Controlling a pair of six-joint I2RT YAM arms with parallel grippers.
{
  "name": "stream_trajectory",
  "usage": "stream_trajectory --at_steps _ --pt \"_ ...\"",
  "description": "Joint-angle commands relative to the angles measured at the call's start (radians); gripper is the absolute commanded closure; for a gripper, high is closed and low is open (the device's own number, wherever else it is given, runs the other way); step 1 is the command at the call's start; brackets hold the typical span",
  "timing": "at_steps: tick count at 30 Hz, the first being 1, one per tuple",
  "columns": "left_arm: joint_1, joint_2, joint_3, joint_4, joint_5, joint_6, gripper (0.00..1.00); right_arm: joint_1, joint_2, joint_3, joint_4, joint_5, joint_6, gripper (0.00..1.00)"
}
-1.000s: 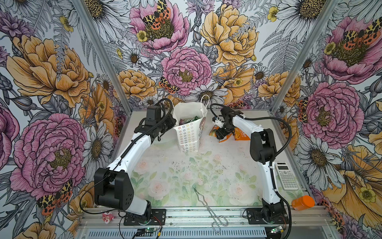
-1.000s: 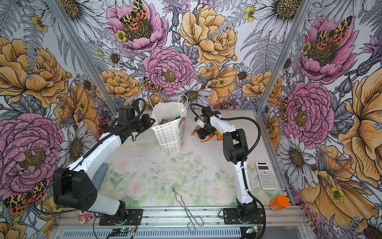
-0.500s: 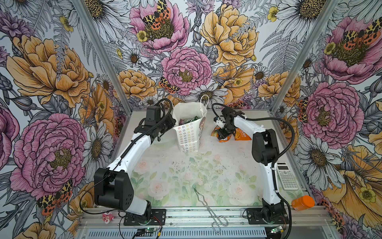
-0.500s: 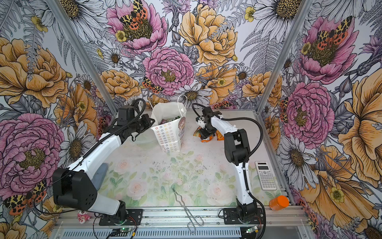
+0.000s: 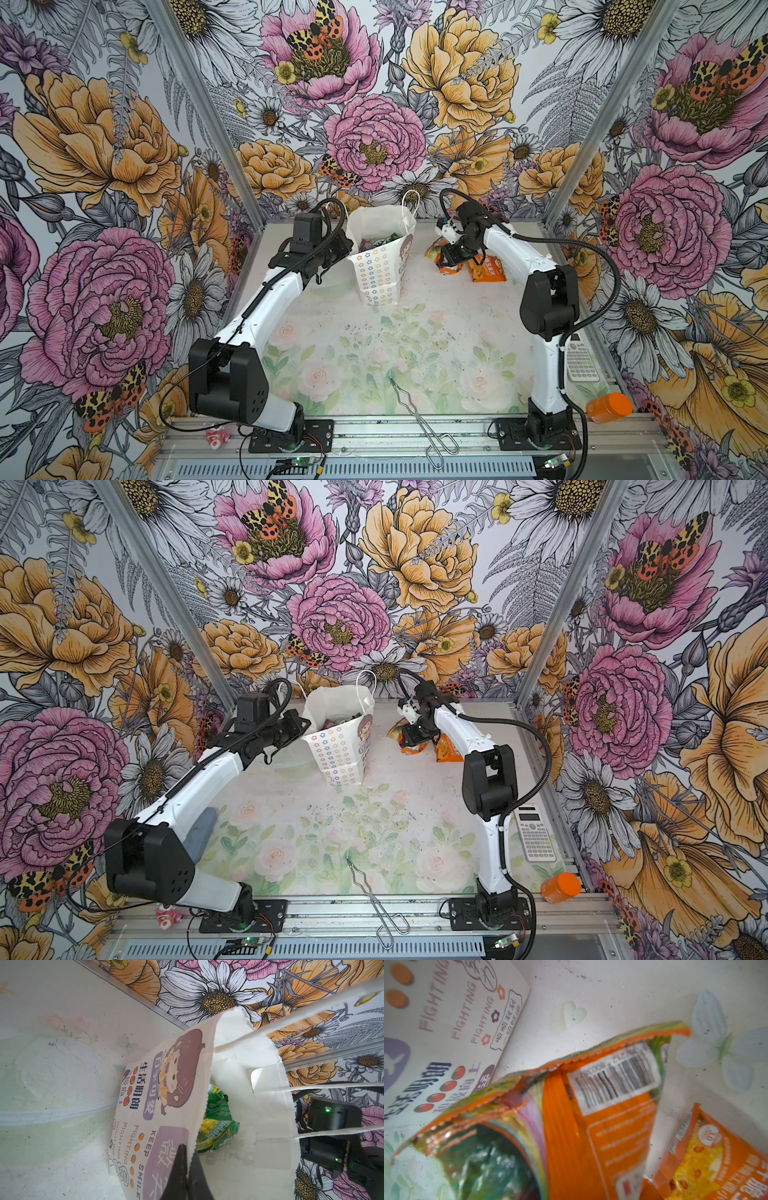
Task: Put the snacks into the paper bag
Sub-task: 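Lift the orange fruit-candy bag with the right gripper toward the paper bag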
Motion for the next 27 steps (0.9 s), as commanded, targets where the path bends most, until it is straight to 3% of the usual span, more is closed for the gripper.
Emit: stream_trajectory --at_steps 1,7,18,27 --pt "0.010 -0.047 -0.014 0.020 -0.007 -0.005 1.00 -0.013 -0.077 0.054 0.014 -0.078 0.058 0.59" --pt "0.013 -0.053 -0.021 0.021 -0.009 -0.005 1.00 -0.015 -0.126 0.133 0.014 -0.131 0.121 0.60" --pt "0.013 -0.060 -0.022 0.020 -0.010 -0.008 1.00 -0.008 -0.203 0.307 0.028 -0.122 0.241 0.61" --pt "0.013 -0.059 -0.024 0.023 -0.012 -0.009 1.00 0.101 -0.246 0.427 0.101 -0.075 0.252 0.61"
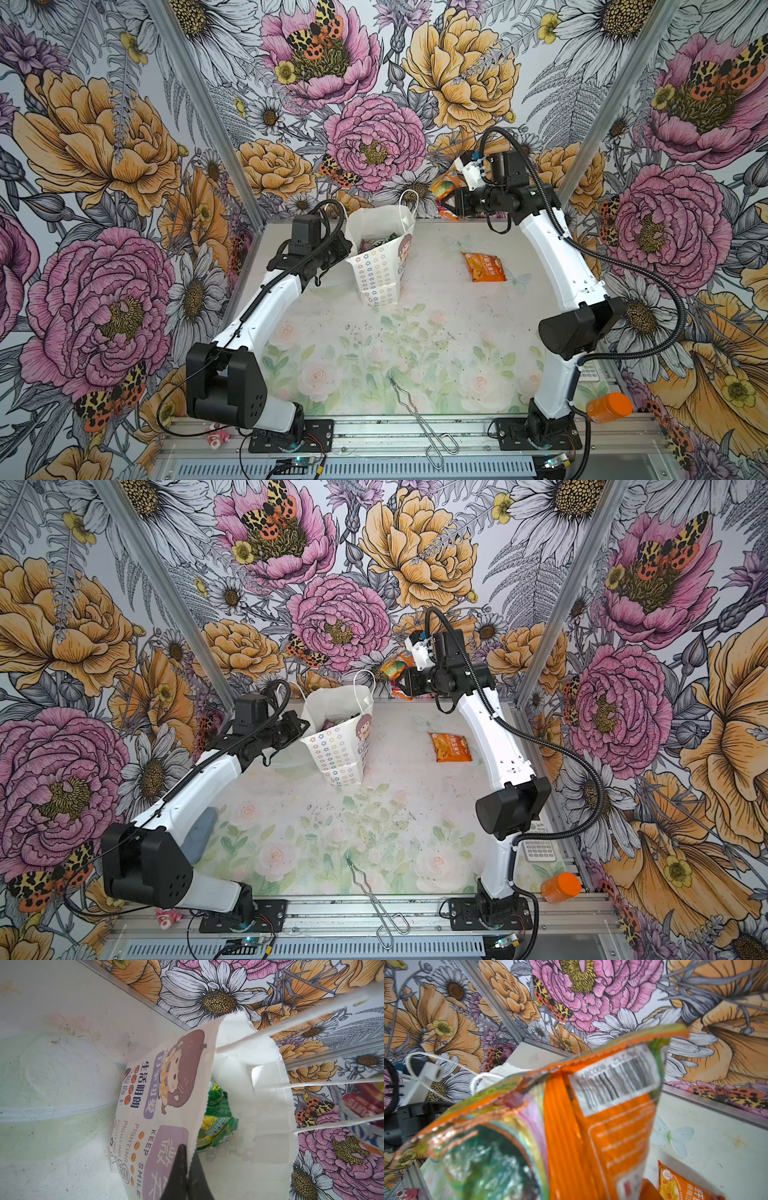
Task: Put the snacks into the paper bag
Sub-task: 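Lift the orange fruit-candy bag with the right gripper toward the paper bag, then lower the orange fruit-candy bag into the paper bag mouth with the right gripper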
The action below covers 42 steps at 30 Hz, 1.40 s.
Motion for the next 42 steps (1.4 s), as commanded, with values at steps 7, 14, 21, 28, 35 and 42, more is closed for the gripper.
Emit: stream_trajectory --at_steps 7,14,21,28,35,42 --pt "0.008 -0.040 -0.002 0.026 -0.003 -0.012 1.00 0.167 -0.007 0.178 0.102 0.044 -0.014 0.60" --pt "0.004 -0.045 -0.002 0.028 -0.004 -0.014 1.00 0.253 0.082 0.281 0.126 0.046 -0.016 0.61" --pt "0.001 -0.039 0.001 0.029 -0.006 -0.014 1.00 0.300 0.192 0.363 0.163 0.037 0.000 0.61" --pt "0.001 -0.034 0.003 0.028 -0.003 -0.012 1.00 0.304 0.276 0.366 0.189 0.081 0.013 0.61" --pt "0.004 -0.028 0.004 0.031 -0.001 -0.013 1.00 0.304 0.347 0.366 0.193 0.125 -0.010 0.61" --pt "0.004 -0.026 0.007 0.031 -0.001 -0.013 1.00 0.304 0.387 0.362 0.191 0.159 -0.032 0.61"
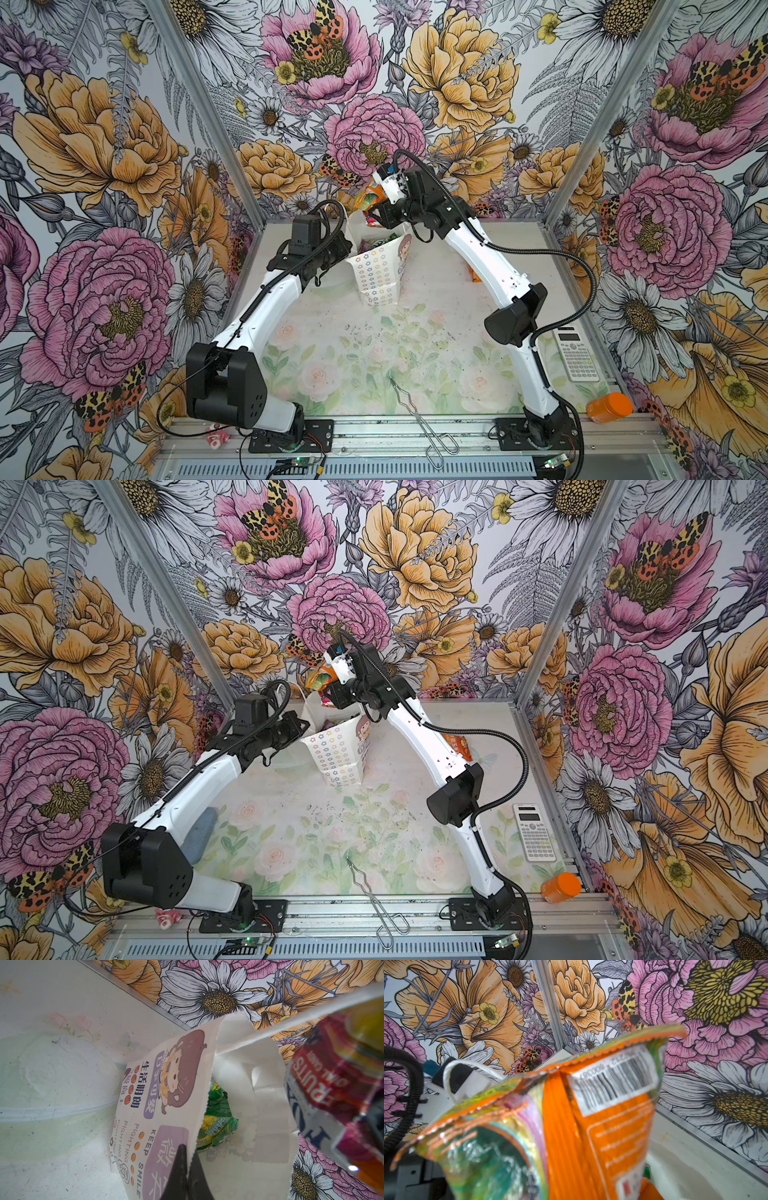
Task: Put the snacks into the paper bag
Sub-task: 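Lower the orange fruit-candy bag into the paper bag mouth with the right gripper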
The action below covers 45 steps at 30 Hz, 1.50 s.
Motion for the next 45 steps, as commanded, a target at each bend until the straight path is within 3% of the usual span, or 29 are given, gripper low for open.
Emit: stream_trajectory --at_steps 1,27,36,45 --pt "0.003 -0.026 0.007 0.031 -0.001 -0.012 1.00 0.002 0.015 0.030 0.057 0.034 -0.027 0.61" --pt "0.006 -0.011 0.017 0.030 0.005 -0.012 1.00 0.003 -0.014 -0.111 0.019 0.099 -0.226 0.61" --pt "0.004 -0.015 0.015 0.029 0.002 -0.012 1.00 0.018 0.014 -0.099 0.018 0.220 -0.291 0.53" --pt "0.003 -0.016 0.014 0.030 0.001 -0.012 1.00 0.029 0.007 -0.085 0.019 0.267 -0.322 0.43"
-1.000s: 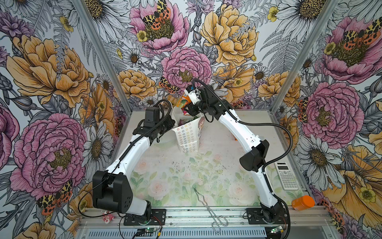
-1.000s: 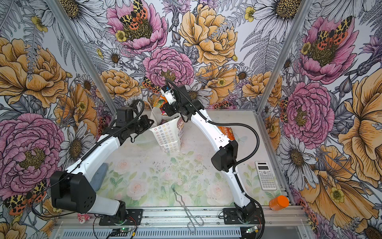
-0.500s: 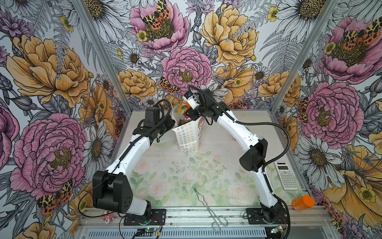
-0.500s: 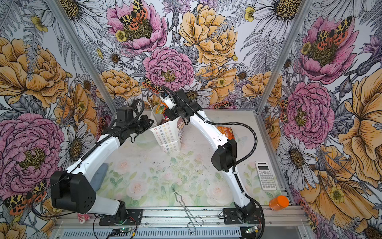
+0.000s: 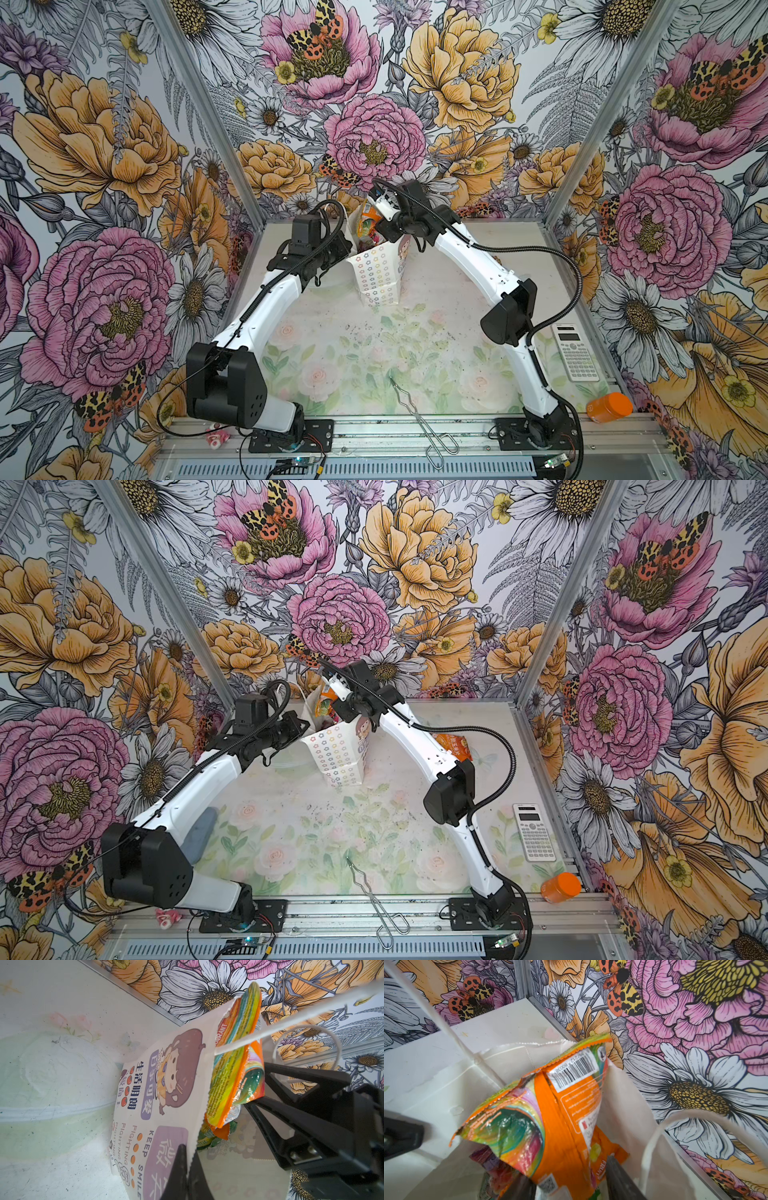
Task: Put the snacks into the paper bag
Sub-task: 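Lower the orange fruit-candy bag into the paper bag mouth with the right gripper, then open the right gripper to release the fruit-candy bag inside the paper bag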
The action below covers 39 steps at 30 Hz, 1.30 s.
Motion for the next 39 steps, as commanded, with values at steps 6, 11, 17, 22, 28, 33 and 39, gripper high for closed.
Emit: stream_trajectory --at_steps 6,11,17,22,28,33,39 --pt "0.001 -0.017 0.012 0.031 0.000 -0.012 1.00 0.017 -0.040 0.020 0.026 0.045 -0.025 0.38" --pt "0.005 -0.016 0.010 0.030 -0.001 -0.012 1.00 0.029 -0.076 -0.001 0.026 0.061 -0.036 0.34" --pt "0.005 -0.013 0.012 0.030 0.000 -0.012 1.00 0.038 -0.111 -0.003 0.026 0.093 -0.051 0.32" --pt "0.004 -0.012 0.013 0.031 0.000 -0.012 1.00 0.041 -0.110 0.017 0.027 0.097 -0.047 0.31" --pt "0.006 -0.014 0.011 0.030 0.001 -0.011 1.00 0.049 -0.111 0.024 0.026 0.115 -0.046 0.30" --pt "0.006 -0.016 0.012 0.030 0.003 -0.011 1.00 0.052 -0.130 0.008 0.027 0.162 -0.039 0.29" --pt "0.007 -0.016 0.013 0.030 0.006 -0.011 1.00 0.050 -0.205 -0.052 0.027 0.218 -0.017 0.26"
